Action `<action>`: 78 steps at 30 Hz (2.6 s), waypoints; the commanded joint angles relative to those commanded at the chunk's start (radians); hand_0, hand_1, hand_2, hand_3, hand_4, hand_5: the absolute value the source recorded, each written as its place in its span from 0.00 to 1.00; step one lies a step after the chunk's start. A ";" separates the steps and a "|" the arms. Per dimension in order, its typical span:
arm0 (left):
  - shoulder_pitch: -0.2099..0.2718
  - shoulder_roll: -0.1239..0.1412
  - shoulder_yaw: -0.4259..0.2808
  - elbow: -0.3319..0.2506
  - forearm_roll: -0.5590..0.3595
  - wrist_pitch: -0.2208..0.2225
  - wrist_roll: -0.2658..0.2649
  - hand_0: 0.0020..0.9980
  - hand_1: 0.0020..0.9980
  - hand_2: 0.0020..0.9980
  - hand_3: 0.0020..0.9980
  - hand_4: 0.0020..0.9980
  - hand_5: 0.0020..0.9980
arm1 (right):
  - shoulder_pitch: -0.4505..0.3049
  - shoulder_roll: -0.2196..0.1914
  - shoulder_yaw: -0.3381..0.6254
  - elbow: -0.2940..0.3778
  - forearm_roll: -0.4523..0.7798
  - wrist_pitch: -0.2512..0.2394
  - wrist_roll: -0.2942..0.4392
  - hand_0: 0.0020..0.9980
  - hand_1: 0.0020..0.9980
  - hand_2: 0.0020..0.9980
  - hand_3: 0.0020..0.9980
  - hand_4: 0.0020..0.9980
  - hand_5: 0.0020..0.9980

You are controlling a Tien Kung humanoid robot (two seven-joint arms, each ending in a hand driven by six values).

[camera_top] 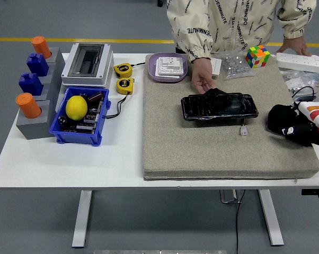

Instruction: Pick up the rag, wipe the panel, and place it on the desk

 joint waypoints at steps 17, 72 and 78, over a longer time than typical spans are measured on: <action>0.001 -0.001 -0.002 0.000 -0.001 0.000 0.000 0.63 0.66 0.68 0.57 0.62 0.51 | -0.006 0.022 -0.004 -0.043 0.001 -0.124 0.029 0.65 0.65 0.73 0.74 1.00 0.48; 0.003 -0.001 0.005 -0.004 0.000 -0.001 0.000 0.64 0.66 0.68 0.57 0.61 0.51 | -0.046 0.064 0.026 -0.096 0.000 -0.279 0.038 0.31 0.43 0.47 0.46 0.97 0.23; 0.002 -0.001 0.003 -0.005 0.001 -0.001 0.000 0.63 0.66 0.68 0.57 0.61 0.51 | -0.045 0.064 0.030 -0.092 0.003 -0.274 0.037 0.29 0.42 0.46 0.46 1.00 0.15</action>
